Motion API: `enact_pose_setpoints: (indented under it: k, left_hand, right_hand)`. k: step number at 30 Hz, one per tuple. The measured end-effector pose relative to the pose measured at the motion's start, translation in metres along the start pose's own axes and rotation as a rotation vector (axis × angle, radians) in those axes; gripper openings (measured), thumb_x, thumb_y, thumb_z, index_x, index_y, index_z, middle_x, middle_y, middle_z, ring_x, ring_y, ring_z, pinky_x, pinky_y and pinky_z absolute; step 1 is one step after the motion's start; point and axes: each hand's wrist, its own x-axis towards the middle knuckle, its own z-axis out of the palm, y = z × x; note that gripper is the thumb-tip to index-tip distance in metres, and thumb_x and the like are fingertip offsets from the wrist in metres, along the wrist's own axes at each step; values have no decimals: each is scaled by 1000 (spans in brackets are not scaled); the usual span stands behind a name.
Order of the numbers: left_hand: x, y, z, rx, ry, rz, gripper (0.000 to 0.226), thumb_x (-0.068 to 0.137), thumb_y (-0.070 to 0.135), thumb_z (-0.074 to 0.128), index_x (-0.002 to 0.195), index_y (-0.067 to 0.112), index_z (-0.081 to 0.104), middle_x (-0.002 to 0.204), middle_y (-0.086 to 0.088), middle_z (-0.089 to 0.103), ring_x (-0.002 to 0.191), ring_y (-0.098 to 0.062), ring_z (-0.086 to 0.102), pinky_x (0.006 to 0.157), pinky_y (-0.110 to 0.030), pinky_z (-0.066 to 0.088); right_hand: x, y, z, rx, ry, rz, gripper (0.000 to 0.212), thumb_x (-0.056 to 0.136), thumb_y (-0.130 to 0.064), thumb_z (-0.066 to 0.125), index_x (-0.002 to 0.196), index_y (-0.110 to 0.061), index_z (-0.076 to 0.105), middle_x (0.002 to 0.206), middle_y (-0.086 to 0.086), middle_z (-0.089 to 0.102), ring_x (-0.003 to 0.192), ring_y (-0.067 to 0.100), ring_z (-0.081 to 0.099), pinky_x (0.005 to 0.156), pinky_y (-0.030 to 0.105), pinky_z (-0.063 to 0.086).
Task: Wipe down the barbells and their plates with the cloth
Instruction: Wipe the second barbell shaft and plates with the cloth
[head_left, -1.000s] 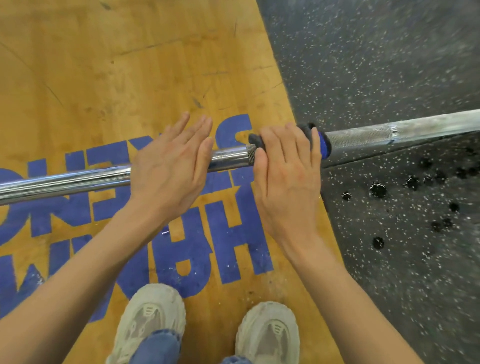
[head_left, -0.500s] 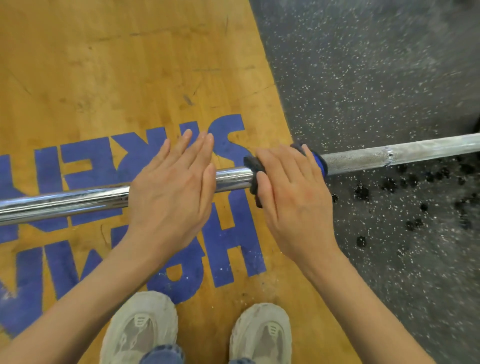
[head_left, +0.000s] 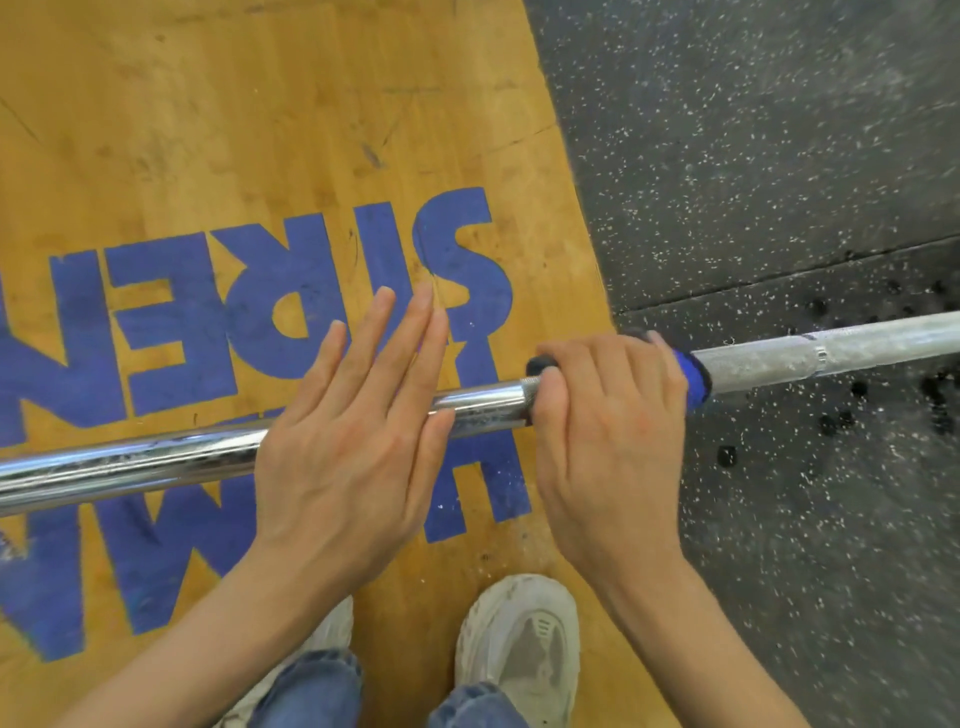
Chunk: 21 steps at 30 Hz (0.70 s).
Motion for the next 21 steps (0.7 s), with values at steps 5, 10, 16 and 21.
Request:
enact_pose_setpoints:
  k: [5, 10, 16, 21]
  left_hand:
    - [-18, 8, 1, 34, 8, 45, 53, 109, 29, 22, 153, 3, 36, 162, -12, 30, 152, -29, 21, 125, -43, 12]
    - [-31, 12, 1, 65, 8, 89, 53, 108, 29, 24, 152, 3, 38, 161, -11, 31, 151, -29, 22, 123, -44, 16]
    - [-35, 14, 2, 61, 7, 102, 53, 109, 29, 24, 152, 3, 39, 160, -11, 33, 151, -30, 24, 122, -46, 19]
    - [-30, 10, 3, 59, 25, 82, 51, 109, 28, 25, 151, 4, 41, 160, -10, 35, 150, -30, 28, 122, -46, 24]
  right_hand:
    - [-5, 30, -17, -91, -137, -149, 56, 108, -31, 14, 93, -19, 67, 85, -3, 59, 84, 26, 53, 111, 42, 33]
    - [-26, -10, -9, -63, -131, -144, 39, 104, -24, 28, 93, -17, 65, 87, -1, 61, 86, 25, 54, 116, 44, 31]
    - [-27, 29, -22, -71, -87, -90, 41, 105, -27, 28, 95, -19, 67, 88, -2, 62, 87, 26, 57, 113, 43, 33]
    - [-30, -16, -1, -31, -49, -168, 37, 104, -25, 32, 94, -16, 65, 87, 0, 61, 85, 25, 54, 103, 42, 38]
